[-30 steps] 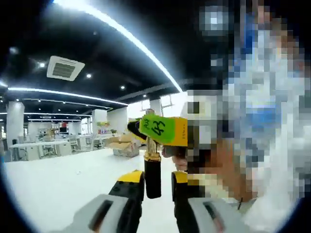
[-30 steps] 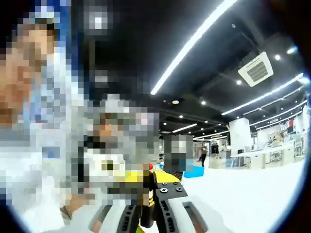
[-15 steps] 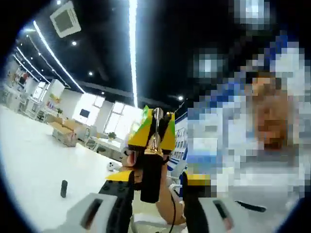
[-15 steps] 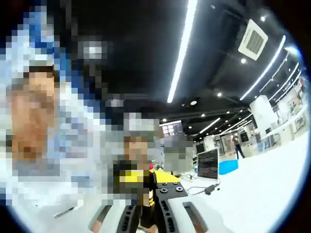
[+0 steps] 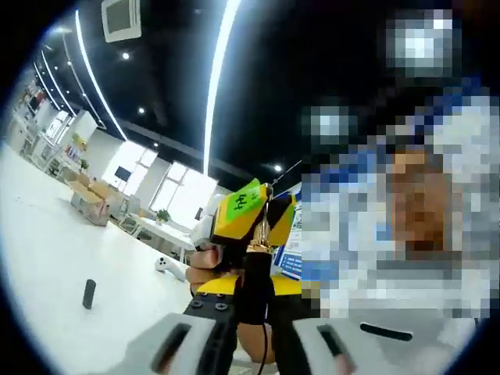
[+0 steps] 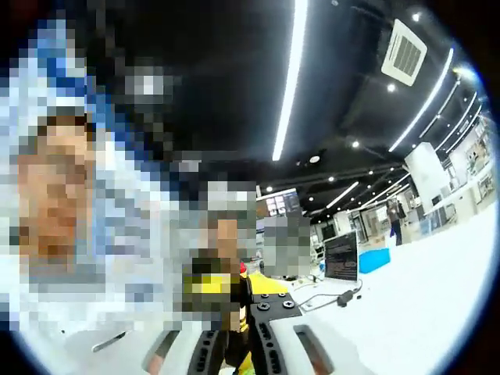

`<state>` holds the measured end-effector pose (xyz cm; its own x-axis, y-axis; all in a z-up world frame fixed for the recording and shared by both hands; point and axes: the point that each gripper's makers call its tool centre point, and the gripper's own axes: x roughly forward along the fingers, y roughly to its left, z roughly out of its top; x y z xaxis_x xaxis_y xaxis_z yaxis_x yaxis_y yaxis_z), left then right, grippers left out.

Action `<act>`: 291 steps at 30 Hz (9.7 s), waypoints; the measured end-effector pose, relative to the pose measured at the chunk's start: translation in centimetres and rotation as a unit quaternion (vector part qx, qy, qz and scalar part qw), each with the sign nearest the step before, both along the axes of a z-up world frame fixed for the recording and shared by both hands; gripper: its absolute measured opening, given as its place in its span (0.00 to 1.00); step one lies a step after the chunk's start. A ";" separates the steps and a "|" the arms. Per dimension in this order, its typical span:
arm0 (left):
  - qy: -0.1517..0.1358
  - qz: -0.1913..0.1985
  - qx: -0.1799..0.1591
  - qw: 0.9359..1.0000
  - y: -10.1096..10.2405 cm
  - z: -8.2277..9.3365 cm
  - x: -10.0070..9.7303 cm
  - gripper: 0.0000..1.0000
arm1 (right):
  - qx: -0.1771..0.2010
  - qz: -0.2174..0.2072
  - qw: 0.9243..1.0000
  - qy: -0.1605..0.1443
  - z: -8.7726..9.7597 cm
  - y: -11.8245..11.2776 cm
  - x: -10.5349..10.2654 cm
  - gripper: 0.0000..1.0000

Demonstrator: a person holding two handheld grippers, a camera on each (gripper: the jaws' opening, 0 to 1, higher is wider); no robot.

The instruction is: Unscrew the lipstick cap, remove the lipstick, and put the cap back on the lipstick

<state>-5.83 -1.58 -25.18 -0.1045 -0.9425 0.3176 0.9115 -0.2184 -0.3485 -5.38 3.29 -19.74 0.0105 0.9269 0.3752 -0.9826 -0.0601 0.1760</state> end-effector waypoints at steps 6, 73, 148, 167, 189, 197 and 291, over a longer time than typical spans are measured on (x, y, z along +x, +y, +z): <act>-0.050 0.065 0.031 0.996 -0.1 -0.5 1.2 0.13 | -0.012 -0.024 1.000 -0.005 -0.3 0.0 0.7 0.05; -0.101 -0.005 0.038 0.994 -0.7 -0.1 -3.0 0.24 | -0.005 0.038 0.998 -0.043 0.7 -0.1 -2.8 0.06; -0.162 0.132 0.166 0.964 -0.8 -3.9 1.3 0.41 | -0.058 -0.016 0.997 -0.042 -1.3 0.5 -0.1 0.06; -0.113 0.103 0.114 0.982 -0.6 -2.6 1.0 0.14 | -0.051 0.006 0.998 -0.031 -1.9 0.5 -0.1 0.06; -0.167 0.403 0.192 0.879 1.3 -4.2 8.9 0.14 | -0.123 -0.219 0.964 -0.090 -3.5 0.8 5.4 0.06; -0.206 0.476 0.207 0.830 2.1 -4.1 9.4 0.14 | -0.122 -0.243 0.957 -0.104 -3.6 1.0 5.7 0.06; -0.237 0.238 0.208 0.919 -0.2 -4.6 4.7 0.38 | -0.119 -0.157 0.965 -0.176 -2.7 1.5 2.3 0.06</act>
<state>-1.15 -1.79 -29.82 0.3178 -0.9466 -0.0542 0.9399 0.3069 0.1499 -3.04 4.77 -22.41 0.2149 0.9592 0.1839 -0.9473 0.2506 -0.1998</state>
